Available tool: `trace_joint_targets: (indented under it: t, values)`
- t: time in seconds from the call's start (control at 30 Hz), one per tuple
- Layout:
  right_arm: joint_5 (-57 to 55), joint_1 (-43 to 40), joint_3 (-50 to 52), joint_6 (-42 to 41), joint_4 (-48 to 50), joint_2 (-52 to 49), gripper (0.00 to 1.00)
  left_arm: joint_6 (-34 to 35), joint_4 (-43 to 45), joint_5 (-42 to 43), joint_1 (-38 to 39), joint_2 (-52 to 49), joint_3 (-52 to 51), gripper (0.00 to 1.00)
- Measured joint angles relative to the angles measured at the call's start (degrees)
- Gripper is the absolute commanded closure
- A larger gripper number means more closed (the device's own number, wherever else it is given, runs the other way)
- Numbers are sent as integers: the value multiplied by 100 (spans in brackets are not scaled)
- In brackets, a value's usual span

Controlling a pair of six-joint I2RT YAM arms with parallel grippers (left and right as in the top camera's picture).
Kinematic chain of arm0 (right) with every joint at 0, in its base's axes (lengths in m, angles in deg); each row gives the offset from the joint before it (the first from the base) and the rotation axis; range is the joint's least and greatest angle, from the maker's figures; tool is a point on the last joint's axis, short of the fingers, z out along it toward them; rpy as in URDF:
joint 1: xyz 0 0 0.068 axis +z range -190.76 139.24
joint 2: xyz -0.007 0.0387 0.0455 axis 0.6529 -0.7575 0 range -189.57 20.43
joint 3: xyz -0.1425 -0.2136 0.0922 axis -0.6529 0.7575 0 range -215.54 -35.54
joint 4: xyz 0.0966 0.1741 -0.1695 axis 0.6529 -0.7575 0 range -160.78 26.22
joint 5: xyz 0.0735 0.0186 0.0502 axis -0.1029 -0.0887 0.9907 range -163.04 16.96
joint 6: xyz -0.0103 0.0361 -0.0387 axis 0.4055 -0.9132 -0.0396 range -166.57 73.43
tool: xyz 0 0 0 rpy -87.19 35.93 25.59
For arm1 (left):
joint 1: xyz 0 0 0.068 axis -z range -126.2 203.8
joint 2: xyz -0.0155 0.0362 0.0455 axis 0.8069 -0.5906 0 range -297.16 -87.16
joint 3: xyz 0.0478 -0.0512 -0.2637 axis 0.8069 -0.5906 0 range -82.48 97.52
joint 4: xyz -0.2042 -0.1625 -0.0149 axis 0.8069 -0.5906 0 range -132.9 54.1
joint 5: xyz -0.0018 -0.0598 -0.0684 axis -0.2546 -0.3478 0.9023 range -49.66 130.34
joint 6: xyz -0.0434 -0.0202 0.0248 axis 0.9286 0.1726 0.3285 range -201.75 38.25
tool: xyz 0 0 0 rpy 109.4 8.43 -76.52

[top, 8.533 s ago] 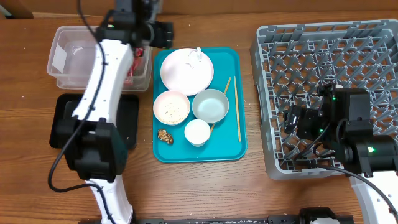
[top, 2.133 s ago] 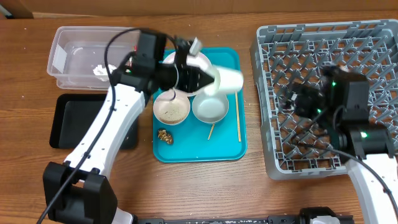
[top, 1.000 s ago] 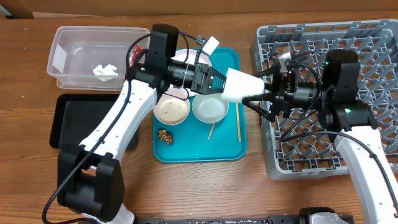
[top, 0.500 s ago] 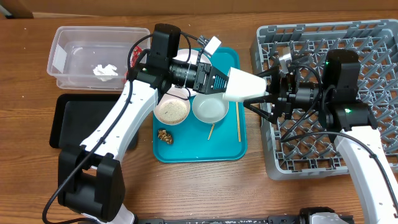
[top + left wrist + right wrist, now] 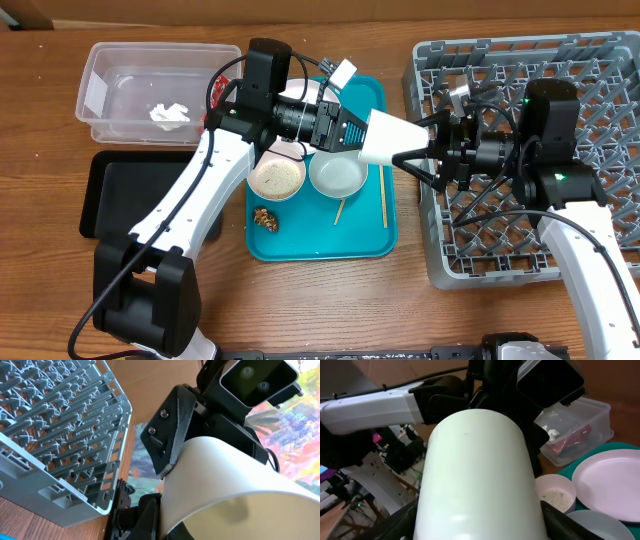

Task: Sort waste into correct bins and load items into the dishwasher
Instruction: 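Hand the white cup from left gripper to right gripper, then carry the cup right with right gripper and place it in the rack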

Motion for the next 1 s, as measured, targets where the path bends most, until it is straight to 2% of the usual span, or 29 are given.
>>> trace_joint_targets:
  t: [0.1, 0.13, 0.27, 0.3, 0.33, 0.4, 0.6, 0.7, 0.93, 1.0]
  values:
    - [7, -11, 0, -28, -2, 0, 35, 0, 0, 0, 4, 0, 0, 96]
    - [9, -15, 0, -31, -4, 0, 38, 0, 2, -2, 11, 0, 0, 91]
    - [55, -13, 0, -22, -4, 0, 41, 79, 7, -50, 24, 0, 0, 57]
    - [70, -13, 0, -22, -2, 0, 41, 94, 9, -76, 24, 0, 0, 52]
    - [83, -13, 0, -26, -4, 0, 44, 96, 15, -101, 24, 0, 0, 41]
    - [114, -13, 0, -59, -13, 0, 47, 79, -2, -221, 24, 0, 0, 34]
    - [-483, -11, -2, -476, -481, 0, 55, -291, -861, -1126, -190, 0, 7, 30]
    - [-1285, -9, -4, -612, -994, 2, 65, -573, -1482, -1738, -518, 0, 11, 26]
    - [-3414, -94, -96, -922, -2076, 2, 69, -1373, -3182, -3287, -1440, 42, 20, 15]
    - [-3998, -267, -330, -1054, -2590, 0, 74, -1580, -3552, -3877, -1659, 164, 15, 13]
